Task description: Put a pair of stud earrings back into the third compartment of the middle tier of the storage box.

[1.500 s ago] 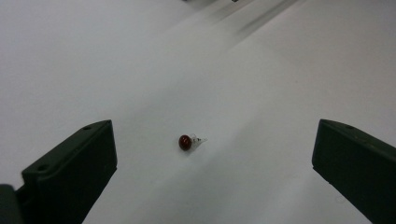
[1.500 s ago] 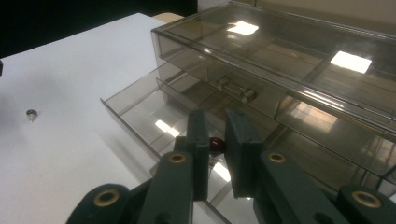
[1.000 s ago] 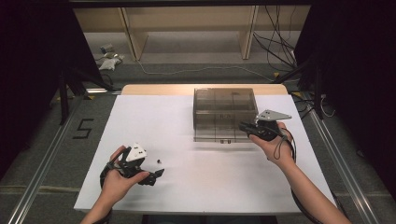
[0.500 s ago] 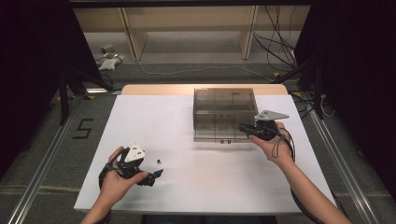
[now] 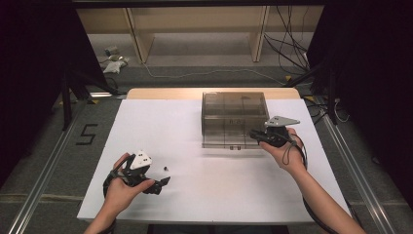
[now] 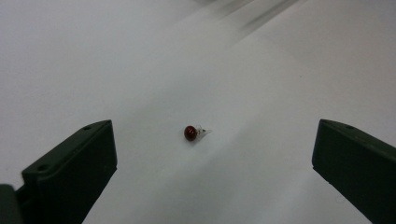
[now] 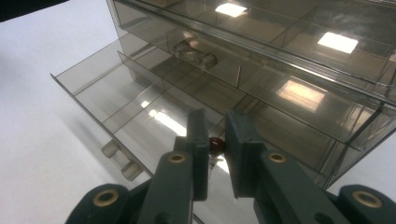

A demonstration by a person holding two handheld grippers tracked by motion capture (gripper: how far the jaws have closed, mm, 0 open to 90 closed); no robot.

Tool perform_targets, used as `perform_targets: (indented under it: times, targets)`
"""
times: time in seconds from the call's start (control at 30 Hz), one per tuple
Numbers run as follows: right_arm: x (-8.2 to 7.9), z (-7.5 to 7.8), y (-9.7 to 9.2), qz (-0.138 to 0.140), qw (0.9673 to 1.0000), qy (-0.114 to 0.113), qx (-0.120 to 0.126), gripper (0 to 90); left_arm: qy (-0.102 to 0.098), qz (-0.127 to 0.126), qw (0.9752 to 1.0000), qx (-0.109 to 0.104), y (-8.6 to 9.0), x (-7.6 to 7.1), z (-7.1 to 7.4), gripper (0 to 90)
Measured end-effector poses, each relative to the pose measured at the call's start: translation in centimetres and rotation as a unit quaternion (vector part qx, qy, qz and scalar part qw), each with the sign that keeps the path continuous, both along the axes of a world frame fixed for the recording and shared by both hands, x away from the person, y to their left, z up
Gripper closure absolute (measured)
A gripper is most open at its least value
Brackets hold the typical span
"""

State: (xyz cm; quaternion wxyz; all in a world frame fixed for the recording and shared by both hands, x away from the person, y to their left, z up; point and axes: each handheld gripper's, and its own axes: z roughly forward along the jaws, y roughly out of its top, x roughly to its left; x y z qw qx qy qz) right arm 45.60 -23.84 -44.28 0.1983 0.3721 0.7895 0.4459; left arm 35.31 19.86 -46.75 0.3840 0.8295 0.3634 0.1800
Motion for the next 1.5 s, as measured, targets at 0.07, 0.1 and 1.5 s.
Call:
perform_targets:
  times: [0.07, 0.1, 1.5]
  targets:
    - [0.0, -0.1, -0.1, 0.0, 1.0, 0.001, -0.001, 80.5, 0.0, 0.001, 1.0, -0.001, 0.0, 0.0, 0.0, 0.1]
    - [0.0, -0.1, -0.1, -0.002, 1.0, 0.002, -0.001, 80.5, 0.001, 0.0, 1.0, -0.001, -0.1, 0.0, -0.1, 0.1]
    - [-1.8, -1.8, 18.3, 0.216, 0.9763, 0.018, -0.001, 32.8, 0.009, -0.005, 0.9999, -0.003, -0.3, -0.1, -0.2, 0.0]
